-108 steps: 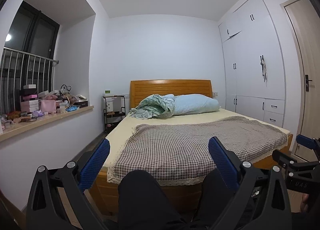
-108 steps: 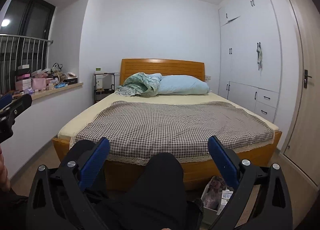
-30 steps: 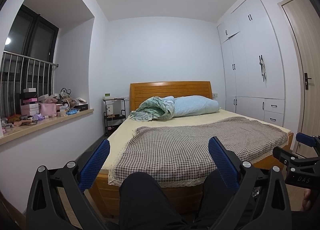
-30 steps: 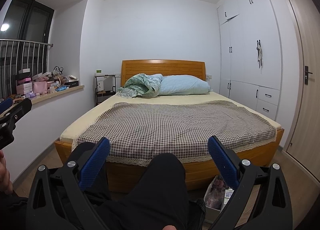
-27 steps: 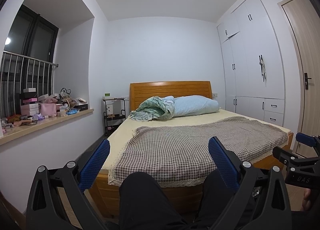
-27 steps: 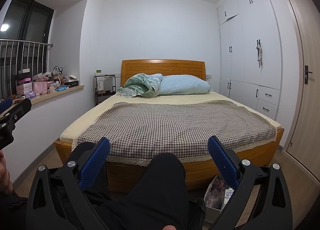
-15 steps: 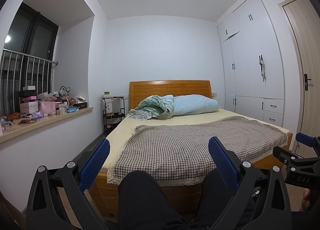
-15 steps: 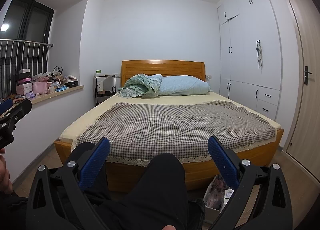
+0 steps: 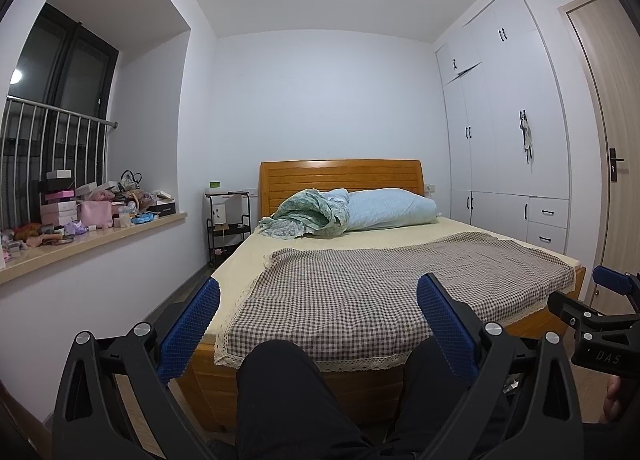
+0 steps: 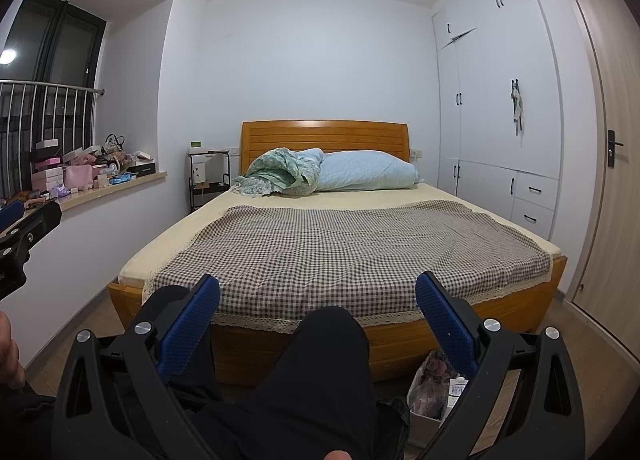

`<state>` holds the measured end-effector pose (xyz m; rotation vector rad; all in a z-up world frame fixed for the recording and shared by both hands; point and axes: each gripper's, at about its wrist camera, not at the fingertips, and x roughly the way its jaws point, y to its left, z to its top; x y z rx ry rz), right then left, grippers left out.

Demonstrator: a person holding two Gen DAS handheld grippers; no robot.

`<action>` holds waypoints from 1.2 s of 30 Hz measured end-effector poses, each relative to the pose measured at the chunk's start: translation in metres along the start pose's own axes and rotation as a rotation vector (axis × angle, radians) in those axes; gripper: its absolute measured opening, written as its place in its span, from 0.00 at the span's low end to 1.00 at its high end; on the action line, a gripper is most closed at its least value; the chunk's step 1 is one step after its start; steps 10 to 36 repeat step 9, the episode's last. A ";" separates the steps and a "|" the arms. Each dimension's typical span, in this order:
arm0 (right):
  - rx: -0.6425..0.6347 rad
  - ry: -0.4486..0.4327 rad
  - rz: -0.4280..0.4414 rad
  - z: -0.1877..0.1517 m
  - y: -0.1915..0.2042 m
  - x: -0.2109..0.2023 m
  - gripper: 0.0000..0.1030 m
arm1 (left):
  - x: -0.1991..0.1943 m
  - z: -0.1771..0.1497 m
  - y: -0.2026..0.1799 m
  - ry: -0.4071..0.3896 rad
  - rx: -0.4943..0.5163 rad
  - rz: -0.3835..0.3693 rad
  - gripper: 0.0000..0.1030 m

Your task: Collect trash

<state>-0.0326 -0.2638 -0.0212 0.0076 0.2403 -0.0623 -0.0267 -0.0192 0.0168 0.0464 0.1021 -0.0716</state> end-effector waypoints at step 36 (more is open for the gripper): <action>0.002 -0.016 0.012 0.001 0.001 0.007 0.91 | 0.022 -0.004 0.002 0.074 -0.022 -0.025 0.93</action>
